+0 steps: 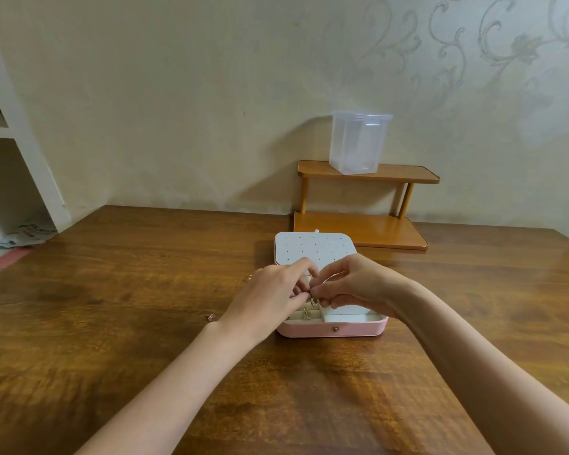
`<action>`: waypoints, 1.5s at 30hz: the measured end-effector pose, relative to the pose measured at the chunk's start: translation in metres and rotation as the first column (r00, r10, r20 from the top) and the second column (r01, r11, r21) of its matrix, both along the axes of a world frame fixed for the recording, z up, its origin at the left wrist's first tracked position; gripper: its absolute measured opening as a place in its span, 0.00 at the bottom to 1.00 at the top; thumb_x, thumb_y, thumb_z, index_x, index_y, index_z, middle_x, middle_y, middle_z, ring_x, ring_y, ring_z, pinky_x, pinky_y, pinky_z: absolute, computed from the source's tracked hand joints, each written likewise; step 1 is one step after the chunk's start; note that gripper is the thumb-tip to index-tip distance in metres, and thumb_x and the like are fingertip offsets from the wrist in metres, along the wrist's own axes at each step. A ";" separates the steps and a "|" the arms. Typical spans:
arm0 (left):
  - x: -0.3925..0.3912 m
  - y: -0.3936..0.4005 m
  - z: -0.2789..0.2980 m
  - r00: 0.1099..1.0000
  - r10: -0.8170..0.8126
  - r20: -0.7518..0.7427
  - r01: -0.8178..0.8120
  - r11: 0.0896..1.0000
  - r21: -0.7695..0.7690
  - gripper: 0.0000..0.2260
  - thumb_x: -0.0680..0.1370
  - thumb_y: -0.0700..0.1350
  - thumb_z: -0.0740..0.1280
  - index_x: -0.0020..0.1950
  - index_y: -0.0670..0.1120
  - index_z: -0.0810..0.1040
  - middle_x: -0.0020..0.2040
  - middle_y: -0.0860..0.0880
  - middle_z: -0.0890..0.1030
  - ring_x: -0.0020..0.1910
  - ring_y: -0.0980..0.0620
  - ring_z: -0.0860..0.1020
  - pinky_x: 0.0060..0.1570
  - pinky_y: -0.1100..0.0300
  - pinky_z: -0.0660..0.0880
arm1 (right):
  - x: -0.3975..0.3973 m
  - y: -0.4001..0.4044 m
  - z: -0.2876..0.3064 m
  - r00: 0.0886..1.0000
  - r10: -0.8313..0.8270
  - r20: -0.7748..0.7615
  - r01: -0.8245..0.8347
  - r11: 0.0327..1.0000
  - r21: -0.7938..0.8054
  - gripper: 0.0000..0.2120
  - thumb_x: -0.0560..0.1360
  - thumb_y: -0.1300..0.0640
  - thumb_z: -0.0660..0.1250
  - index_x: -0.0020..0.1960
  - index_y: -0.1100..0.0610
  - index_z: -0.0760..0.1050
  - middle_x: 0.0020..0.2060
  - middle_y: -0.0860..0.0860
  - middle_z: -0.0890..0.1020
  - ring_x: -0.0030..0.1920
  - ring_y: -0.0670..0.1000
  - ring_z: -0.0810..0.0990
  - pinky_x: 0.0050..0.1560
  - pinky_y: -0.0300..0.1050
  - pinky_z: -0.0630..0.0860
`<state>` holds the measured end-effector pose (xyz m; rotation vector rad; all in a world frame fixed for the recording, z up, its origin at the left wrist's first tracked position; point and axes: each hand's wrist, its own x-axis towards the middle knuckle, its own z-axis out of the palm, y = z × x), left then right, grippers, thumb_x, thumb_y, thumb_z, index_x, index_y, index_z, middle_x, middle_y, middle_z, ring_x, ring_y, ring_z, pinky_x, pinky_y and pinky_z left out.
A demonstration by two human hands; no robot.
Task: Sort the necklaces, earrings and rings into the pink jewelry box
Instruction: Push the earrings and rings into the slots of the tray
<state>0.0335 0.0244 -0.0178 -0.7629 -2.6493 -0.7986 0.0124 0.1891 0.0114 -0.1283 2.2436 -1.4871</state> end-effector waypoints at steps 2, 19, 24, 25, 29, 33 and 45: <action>0.001 -0.001 -0.002 1.000 0.005 0.005 -0.005 1.000 0.022 0.12 0.75 0.44 0.69 0.57 0.50 0.75 0.46 0.54 0.80 0.42 0.60 0.77 0.44 0.71 0.75 | 0.002 0.001 0.002 1.000 0.024 -0.005 -0.024 1.000 0.003 0.06 0.71 0.67 0.69 0.48 0.63 0.81 0.36 0.54 0.83 0.33 0.47 0.80 0.38 0.36 0.79; 0.009 -0.003 -0.018 0.984 0.138 0.116 -0.137 0.990 -0.013 0.07 0.75 0.48 0.69 0.52 0.51 0.82 0.47 0.54 0.79 0.41 0.60 0.73 0.39 0.70 0.66 | 0.005 -0.008 -0.014 0.980 -0.198 0.001 0.196 0.970 0.144 0.04 0.69 0.64 0.72 0.43 0.63 0.82 0.34 0.55 0.82 0.30 0.46 0.77 0.30 0.35 0.74; 0.007 0.003 -0.017 0.972 0.170 0.160 -0.168 0.985 -0.028 0.08 0.74 0.49 0.70 0.52 0.53 0.82 0.47 0.54 0.81 0.42 0.58 0.74 0.39 0.69 0.68 | 0.005 -0.012 -0.015 0.980 -0.198 -0.010 0.196 0.957 0.213 0.04 0.69 0.63 0.72 0.44 0.62 0.82 0.34 0.55 0.82 0.29 0.46 0.76 0.29 0.35 0.73; 0.006 0.003 -0.017 0.969 0.173 0.179 -0.172 0.985 -0.024 0.08 0.74 0.48 0.70 0.52 0.53 0.82 0.46 0.53 0.81 0.42 0.58 0.75 0.41 0.66 0.71 | 0.004 -0.012 -0.016 0.979 -0.201 -0.015 0.200 0.955 0.220 0.04 0.69 0.63 0.72 0.44 0.62 0.82 0.35 0.55 0.82 0.29 0.46 0.76 0.29 0.35 0.73; 0.003 0.005 -0.015 0.959 0.189 0.213 -0.185 0.982 -0.040 0.08 0.74 0.45 0.70 0.52 0.51 0.82 0.46 0.52 0.82 0.41 0.58 0.75 0.41 0.66 0.72 | 0.006 -0.016 -0.020 0.975 -0.210 -0.071 0.221 0.943 0.250 0.05 0.70 0.62 0.72 0.46 0.62 0.82 0.33 0.53 0.80 0.29 0.46 0.74 0.28 0.34 0.71; 0.002 0.006 -0.015 0.955 0.197 0.220 -0.189 0.980 -0.057 0.08 0.73 0.45 0.71 0.52 0.51 0.82 0.46 0.52 0.81 0.40 0.57 0.75 0.41 0.66 0.73 | 0.007 -0.018 -0.023 0.972 -0.193 -0.131 0.225 0.925 0.305 0.06 0.71 0.62 0.71 0.47 0.63 0.81 0.33 0.53 0.77 0.31 0.47 0.71 0.29 0.36 0.70; -0.001 0.005 -0.014 0.952 0.187 0.241 -0.179 0.982 -0.056 0.08 0.73 0.44 0.72 0.52 0.50 0.82 0.45 0.53 0.81 0.40 0.59 0.75 0.40 0.69 0.71 | 0.006 -0.021 -0.022 0.977 -0.173 -0.127 0.206 0.919 0.335 0.06 0.72 0.62 0.70 0.48 0.63 0.81 0.32 0.53 0.75 0.29 0.47 0.70 0.28 0.35 0.69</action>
